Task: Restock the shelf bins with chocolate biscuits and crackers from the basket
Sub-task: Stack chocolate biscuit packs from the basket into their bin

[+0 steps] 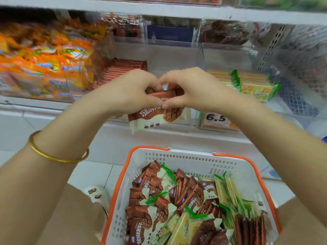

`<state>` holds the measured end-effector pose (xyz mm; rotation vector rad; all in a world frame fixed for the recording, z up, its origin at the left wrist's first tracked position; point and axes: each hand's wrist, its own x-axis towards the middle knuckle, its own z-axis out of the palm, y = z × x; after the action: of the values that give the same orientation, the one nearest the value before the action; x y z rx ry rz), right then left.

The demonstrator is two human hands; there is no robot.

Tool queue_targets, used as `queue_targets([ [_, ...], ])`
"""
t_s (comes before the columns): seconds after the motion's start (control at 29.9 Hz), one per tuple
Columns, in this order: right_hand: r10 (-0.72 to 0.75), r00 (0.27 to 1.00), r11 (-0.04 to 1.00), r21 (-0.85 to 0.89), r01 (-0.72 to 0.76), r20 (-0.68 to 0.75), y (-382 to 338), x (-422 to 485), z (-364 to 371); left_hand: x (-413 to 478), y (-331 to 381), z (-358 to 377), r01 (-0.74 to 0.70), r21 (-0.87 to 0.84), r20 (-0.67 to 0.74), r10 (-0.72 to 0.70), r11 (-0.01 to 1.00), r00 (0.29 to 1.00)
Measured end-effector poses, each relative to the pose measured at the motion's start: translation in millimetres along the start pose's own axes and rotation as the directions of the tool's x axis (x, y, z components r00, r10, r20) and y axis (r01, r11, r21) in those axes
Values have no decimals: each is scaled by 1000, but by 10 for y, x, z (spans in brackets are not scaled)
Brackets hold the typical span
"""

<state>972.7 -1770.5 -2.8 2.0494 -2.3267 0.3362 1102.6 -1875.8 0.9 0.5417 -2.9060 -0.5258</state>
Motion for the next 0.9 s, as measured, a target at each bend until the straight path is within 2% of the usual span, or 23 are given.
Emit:
queue_targets([
  [0.07, 10, 999, 1000, 24, -11, 37, 73, 279, -96, 163, -126, -46, 29, 10, -159, -27, 1000, 987],
  [0.17, 108, 994, 993, 56, -108, 3, 298, 707, -145, 382, -385, 19, 136, -18, -461, -129, 990, 878],
  [0.2, 163, 987, 986, 48, -162, -16, 396, 856, -118, 434, -479, 66, 162, -10, -499, -145, 987, 854],
  [0.27, 284, 959, 959, 8, -284, -28, 625, 1166, 17, 509, -644, 194, 185, 56, -465, -138, 981, 875],
  [0.37, 443, 896, 895, -62, -442, 11, 975, 1580, 345, 579, -820, 379, 163, 191, -321, -96, 968, 942],
  [0.47, 527, 847, 848, -116, -518, 69, 1216, 1867, 643, 620, -885, 412, 148, 259, -224, -89, 955, 970],
  [0.6, 519, 854, 830, -229, -509, -14, 1365, 2087, 819, 648, -940, 449, 118, 251, -187, -72, 961, 980],
  [0.7, 470, 878, 818, -327, -473, -95, 1384, 2132, 916, 638, -940, 464, 111, 212, -230, -61, 971, 971],
  [0.9, 406, 888, 806, -374, -459, -216, 1336, 2069, 1076, 672, -907, 467, 128, 196, -209, -86, 972, 974],
])
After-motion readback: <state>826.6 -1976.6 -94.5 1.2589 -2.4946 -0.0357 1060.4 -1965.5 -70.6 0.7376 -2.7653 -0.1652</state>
